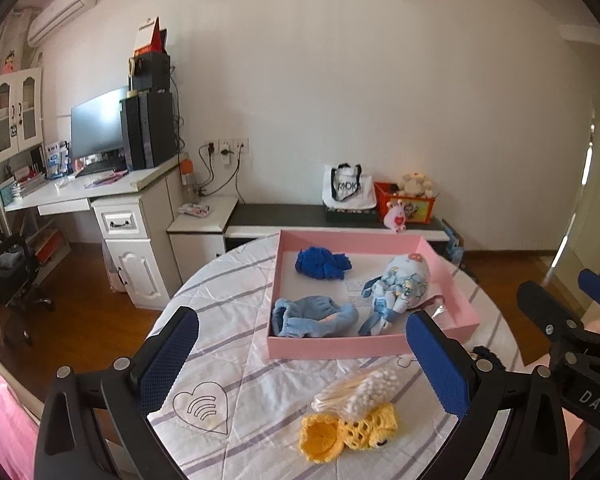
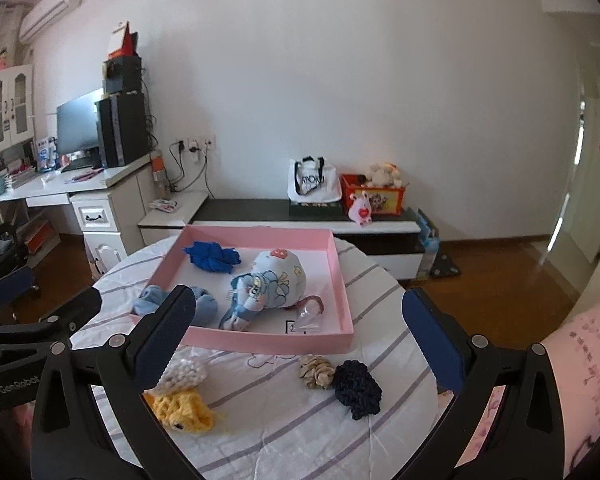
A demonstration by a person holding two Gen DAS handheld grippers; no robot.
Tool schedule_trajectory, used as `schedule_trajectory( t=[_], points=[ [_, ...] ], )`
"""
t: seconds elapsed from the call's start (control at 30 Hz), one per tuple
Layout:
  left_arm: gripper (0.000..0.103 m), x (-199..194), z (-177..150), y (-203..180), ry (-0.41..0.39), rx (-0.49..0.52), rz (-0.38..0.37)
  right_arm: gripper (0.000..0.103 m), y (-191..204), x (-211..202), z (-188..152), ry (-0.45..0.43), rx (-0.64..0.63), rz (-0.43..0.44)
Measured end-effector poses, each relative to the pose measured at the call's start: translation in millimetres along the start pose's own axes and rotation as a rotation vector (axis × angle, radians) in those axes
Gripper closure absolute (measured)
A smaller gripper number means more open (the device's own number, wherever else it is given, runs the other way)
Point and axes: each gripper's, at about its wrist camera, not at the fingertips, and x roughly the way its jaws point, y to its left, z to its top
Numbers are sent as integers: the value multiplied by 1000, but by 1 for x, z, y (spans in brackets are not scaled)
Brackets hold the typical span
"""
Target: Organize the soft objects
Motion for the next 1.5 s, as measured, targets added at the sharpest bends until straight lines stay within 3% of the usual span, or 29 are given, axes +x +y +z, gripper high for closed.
schedule_trajectory(
  t=[0.37, 0.67, 1.0, 1.5],
  points=[
    [0, -76, -14, -4, -147, 12, 11, 0, 3, -64, 3, -140, -23, -3],
    [0, -115, -28, -10, -241, 30, 24, 0, 1, -104, 6, -249, -31, -10],
    [0, -120, -38, -16, -279, 39, 21, 0, -3, -123, 4, -304, -25, -16],
    [0, -119, -41, -17, -282, 36, 20, 0, -3, -125, 1, -304, -27, -26]
  ],
)
